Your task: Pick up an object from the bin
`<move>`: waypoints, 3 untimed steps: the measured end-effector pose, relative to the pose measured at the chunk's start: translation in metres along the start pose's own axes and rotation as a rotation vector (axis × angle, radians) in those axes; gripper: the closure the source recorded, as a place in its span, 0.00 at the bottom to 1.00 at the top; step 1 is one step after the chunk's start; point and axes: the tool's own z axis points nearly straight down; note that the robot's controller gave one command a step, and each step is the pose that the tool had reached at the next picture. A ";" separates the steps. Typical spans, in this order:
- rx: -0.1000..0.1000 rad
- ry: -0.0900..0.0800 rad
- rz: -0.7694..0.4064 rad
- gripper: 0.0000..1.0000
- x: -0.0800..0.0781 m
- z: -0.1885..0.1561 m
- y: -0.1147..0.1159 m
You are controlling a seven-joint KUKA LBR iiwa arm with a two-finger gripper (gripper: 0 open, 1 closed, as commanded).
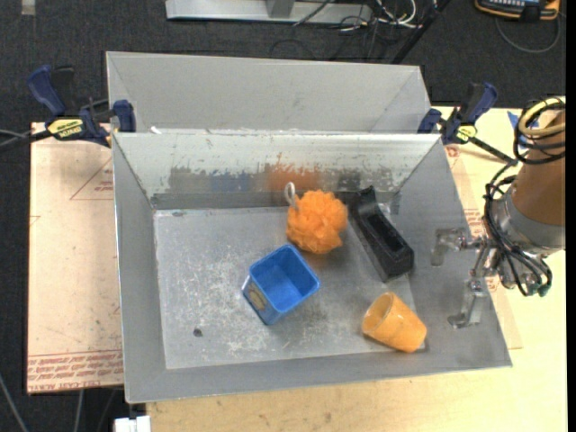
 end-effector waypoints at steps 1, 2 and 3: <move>0.002 -0.008 -0.004 0.00 -0.002 -0.004 0.001; 0.004 -0.014 -0.075 0.00 -0.006 0.020 0.007; 0.003 -0.010 -0.345 0.00 -0.011 0.078 0.016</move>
Offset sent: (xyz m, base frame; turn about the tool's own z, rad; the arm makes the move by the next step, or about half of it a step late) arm 0.0078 0.0203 -0.0718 -0.2034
